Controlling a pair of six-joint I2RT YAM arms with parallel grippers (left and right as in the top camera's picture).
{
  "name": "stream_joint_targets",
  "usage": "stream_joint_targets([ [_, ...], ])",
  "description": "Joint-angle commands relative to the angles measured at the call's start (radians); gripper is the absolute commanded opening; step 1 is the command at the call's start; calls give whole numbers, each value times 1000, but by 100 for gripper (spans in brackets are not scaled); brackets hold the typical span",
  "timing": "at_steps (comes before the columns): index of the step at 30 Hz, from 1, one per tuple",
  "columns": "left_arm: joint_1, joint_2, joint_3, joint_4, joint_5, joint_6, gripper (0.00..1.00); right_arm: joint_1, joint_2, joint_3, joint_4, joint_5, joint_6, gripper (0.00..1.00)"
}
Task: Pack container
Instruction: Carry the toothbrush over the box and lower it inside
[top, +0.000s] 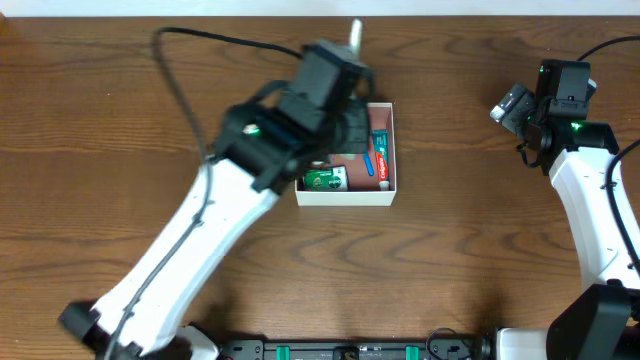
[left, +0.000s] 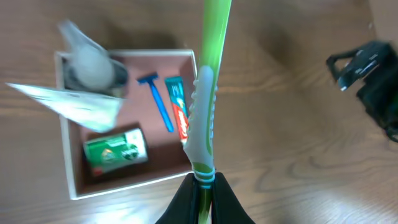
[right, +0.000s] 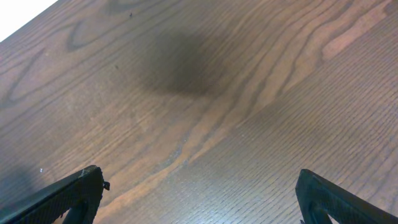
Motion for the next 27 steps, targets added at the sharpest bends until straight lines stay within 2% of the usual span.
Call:
stream_joint_targets([
  [1, -38, 86, 10, 14, -19, -50, 6, -9, 5, 3, -1, 3, -13, 99],
  [11, -77, 242, 10, 36, -92, -72, 6, -9, 5, 3, -1, 3, -13, 99],
  [24, -77, 388, 9, 57, -98, -95, 6, -9, 5, 3, -1, 3, -13, 99],
  [25, -77, 394, 9, 57, -98, -95, 7, -9, 5, 3, -1, 3, -13, 99],
  [27, -77, 397, 9, 54, -98, -94, 17, -9, 5, 3, -1, 3, -13, 99],
])
